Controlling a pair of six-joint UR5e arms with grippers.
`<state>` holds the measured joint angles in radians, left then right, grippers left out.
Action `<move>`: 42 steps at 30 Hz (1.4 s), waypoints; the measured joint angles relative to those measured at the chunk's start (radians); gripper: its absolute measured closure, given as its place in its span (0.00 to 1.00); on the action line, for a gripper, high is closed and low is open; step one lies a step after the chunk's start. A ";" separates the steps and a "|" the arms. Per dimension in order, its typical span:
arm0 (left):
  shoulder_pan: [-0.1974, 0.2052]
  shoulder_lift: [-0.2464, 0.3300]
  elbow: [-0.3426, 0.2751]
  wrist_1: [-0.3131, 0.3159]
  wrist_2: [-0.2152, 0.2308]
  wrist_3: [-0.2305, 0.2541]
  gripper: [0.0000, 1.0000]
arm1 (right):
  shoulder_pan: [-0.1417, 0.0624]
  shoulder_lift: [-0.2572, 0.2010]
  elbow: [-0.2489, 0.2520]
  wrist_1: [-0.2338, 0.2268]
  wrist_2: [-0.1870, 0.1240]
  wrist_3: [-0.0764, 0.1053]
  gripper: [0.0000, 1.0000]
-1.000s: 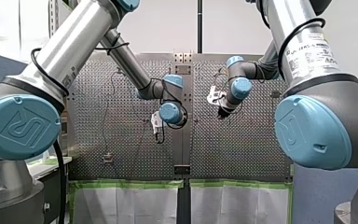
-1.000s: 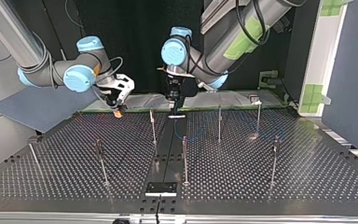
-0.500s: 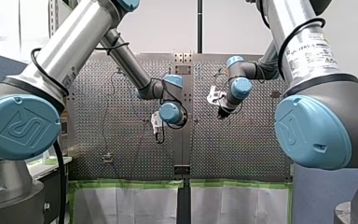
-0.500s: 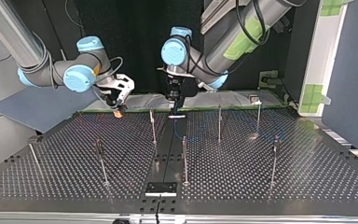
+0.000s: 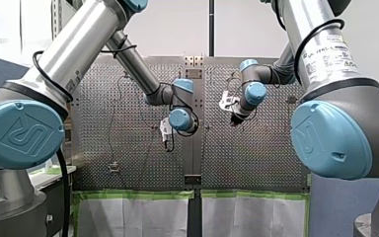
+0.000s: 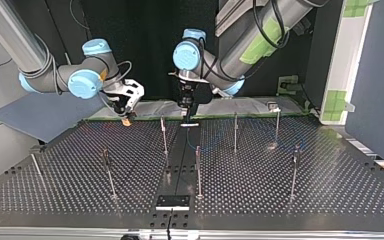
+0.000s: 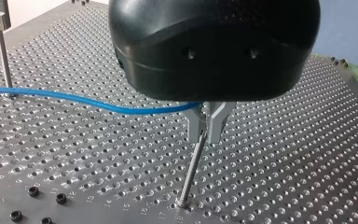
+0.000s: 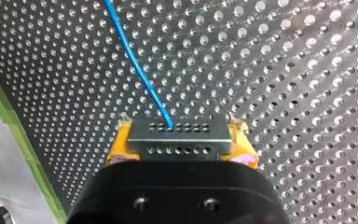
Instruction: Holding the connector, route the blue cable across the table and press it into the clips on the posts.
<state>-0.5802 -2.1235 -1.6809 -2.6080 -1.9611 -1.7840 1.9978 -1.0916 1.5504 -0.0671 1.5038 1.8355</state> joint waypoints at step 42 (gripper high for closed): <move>0.000 0.000 0.000 0.000 0.000 0.000 0.86 | 0.000 0.000 0.000 0.000 0.000 0.000 1.00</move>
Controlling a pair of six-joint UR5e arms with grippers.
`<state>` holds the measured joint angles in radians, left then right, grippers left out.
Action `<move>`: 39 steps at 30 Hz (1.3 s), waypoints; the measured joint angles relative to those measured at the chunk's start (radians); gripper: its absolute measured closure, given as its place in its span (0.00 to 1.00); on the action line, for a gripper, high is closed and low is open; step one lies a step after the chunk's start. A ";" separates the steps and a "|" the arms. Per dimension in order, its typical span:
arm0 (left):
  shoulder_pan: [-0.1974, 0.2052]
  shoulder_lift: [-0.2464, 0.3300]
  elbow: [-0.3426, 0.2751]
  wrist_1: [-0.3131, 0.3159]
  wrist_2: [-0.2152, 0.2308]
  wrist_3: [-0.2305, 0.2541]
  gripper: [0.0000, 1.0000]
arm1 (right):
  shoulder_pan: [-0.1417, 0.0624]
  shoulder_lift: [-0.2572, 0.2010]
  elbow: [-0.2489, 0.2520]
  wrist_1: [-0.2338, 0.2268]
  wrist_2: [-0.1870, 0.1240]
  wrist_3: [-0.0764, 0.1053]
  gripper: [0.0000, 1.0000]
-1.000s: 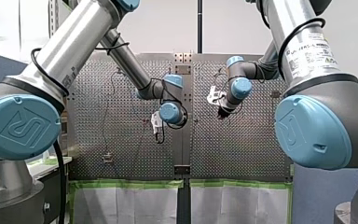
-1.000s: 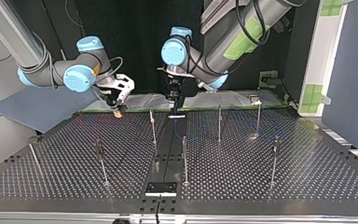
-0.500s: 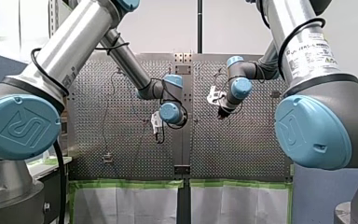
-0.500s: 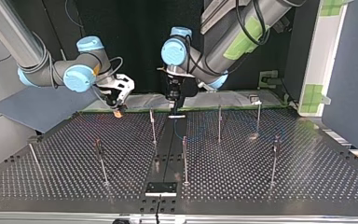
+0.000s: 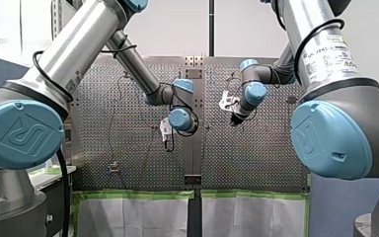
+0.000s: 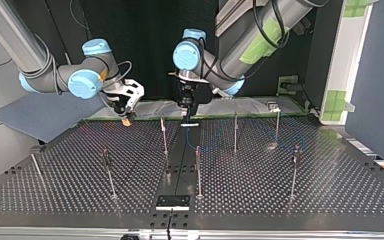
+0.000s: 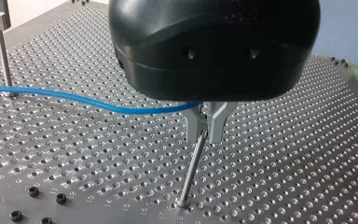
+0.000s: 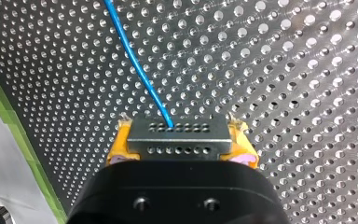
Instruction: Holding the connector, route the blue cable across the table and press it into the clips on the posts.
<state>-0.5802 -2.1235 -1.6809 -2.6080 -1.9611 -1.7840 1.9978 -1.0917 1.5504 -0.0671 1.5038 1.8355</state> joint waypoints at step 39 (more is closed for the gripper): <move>0.000 0.000 0.000 0.000 0.000 0.000 0.84 | 0.000 0.000 0.000 0.000 0.000 0.000 1.00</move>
<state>-0.5802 -2.1236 -1.6809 -2.6080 -1.9611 -1.7840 1.9978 -1.0916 1.5503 -0.0671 1.5038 1.8355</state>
